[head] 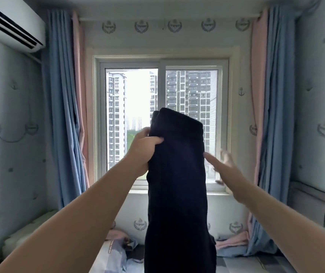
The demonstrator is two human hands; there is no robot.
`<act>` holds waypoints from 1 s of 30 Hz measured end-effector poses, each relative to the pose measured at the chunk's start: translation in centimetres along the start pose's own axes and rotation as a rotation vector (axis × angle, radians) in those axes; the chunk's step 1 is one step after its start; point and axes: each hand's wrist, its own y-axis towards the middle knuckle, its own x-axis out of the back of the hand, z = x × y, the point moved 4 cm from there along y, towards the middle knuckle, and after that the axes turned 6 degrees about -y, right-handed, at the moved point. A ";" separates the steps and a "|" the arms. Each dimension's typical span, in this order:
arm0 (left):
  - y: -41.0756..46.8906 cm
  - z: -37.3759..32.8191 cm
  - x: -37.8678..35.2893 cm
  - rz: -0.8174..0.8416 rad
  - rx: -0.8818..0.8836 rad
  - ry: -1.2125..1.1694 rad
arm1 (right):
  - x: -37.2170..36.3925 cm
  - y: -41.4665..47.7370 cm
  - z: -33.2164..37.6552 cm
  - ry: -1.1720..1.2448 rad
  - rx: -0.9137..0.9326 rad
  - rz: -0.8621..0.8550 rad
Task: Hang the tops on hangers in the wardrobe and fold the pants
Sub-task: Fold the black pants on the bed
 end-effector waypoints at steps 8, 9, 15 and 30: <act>-0.1 -2.1 4.0 0.011 0.030 0.027 | -6.3 -1.0 2.2 0.372 -0.134 0.393; 0.1 -2.4 4.9 -0.010 0.020 0.063 | -6.4 -0.8 3.1 0.355 -0.106 0.321; 0.7 -3.9 8.7 -0.110 -0.065 0.272 | -6.8 -1.2 8.1 0.175 0.061 0.011; -12.3 -12.9 7.8 -0.107 -0.391 0.625 | -2.5 -14.9 16.1 0.059 0.233 -0.048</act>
